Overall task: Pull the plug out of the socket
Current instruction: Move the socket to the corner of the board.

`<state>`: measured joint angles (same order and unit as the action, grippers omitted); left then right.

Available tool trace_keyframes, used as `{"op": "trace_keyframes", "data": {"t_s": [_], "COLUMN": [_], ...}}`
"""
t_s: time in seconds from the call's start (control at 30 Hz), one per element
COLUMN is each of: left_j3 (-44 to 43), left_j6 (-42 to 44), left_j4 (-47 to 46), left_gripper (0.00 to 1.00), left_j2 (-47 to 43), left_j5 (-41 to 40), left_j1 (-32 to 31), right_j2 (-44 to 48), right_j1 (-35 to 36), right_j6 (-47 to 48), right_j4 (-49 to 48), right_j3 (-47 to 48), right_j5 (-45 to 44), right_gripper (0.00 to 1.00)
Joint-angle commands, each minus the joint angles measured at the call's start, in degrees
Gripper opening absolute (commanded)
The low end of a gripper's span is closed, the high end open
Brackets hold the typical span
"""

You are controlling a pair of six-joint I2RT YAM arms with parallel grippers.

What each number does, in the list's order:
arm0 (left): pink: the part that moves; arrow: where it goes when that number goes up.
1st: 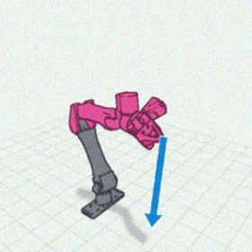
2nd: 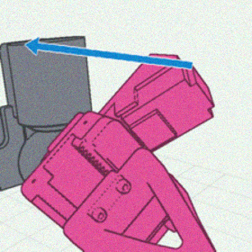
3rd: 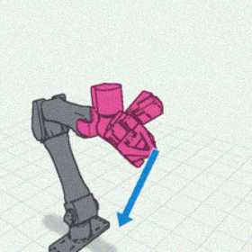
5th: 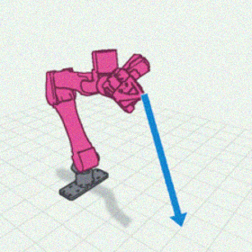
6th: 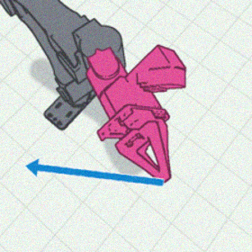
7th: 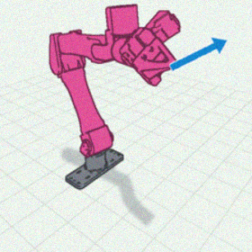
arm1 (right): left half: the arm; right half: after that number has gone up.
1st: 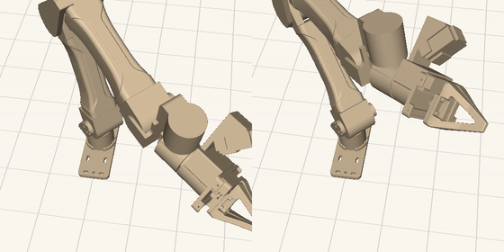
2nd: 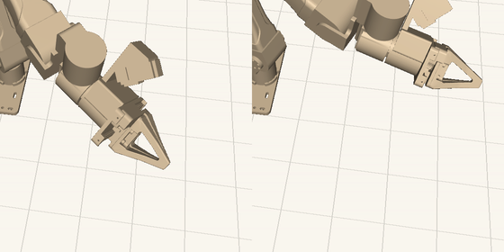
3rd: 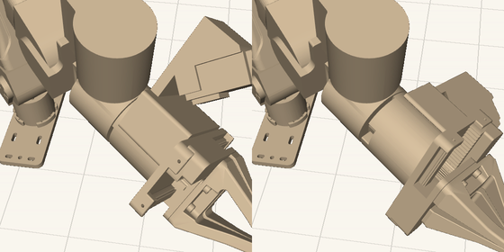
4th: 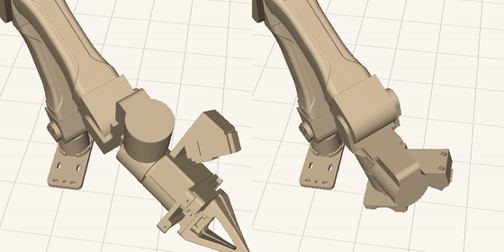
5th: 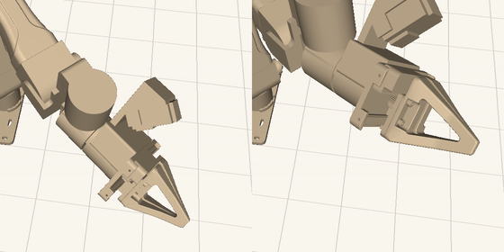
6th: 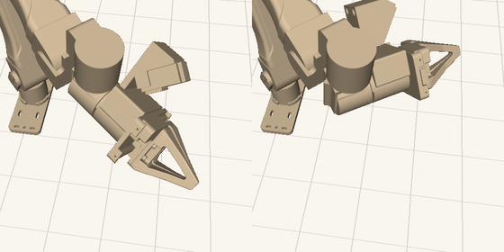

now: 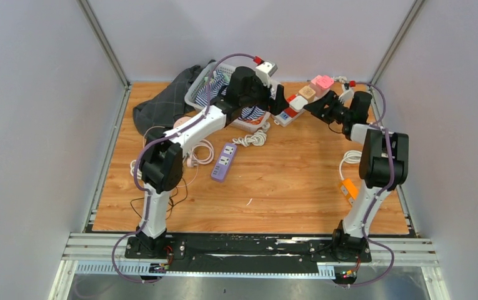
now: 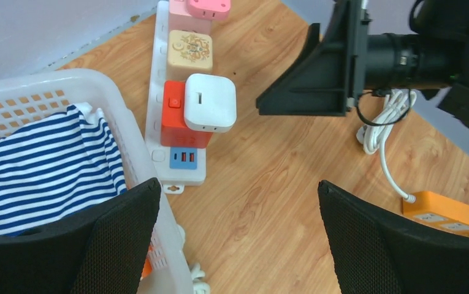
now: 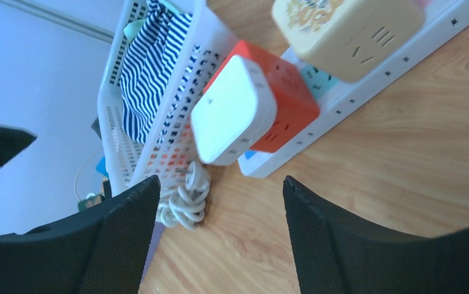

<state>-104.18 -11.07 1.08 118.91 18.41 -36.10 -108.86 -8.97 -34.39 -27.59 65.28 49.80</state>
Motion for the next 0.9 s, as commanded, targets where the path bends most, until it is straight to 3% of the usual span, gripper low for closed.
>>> {"op": "trace_keyframes", "data": {"t_s": [0.0,0.37,0.57,0.87], "left_j3": [4.34,11.59,12.30,13.38], "left_j6": [2.27,3.21,2.98,2.79], "left_j4": [-0.33,-0.55,-0.49,-0.51], "left_gripper": [1.00,1.00,1.00,1.00], "left_j2": [-3.01,-8.11,-8.30,-8.92], "left_j5": [-1.45,-4.16,-4.16,-4.12], "left_j1": [0.06,0.06,0.06,0.06], "right_j2": [-6.60,-18.77,-20.43,-20.57], "right_j1": [0.60,1.33,1.88,2.20], "right_j6": [-13.25,-27.94,-29.80,-30.89], "right_j4": [-10.59,-25.36,-25.62,-25.87], "right_j3": [3.24,7.92,9.50,8.45], "right_j5": [-0.32,1.08,1.13,1.62], "right_gripper": [0.72,0.62,0.56,0.36]}}
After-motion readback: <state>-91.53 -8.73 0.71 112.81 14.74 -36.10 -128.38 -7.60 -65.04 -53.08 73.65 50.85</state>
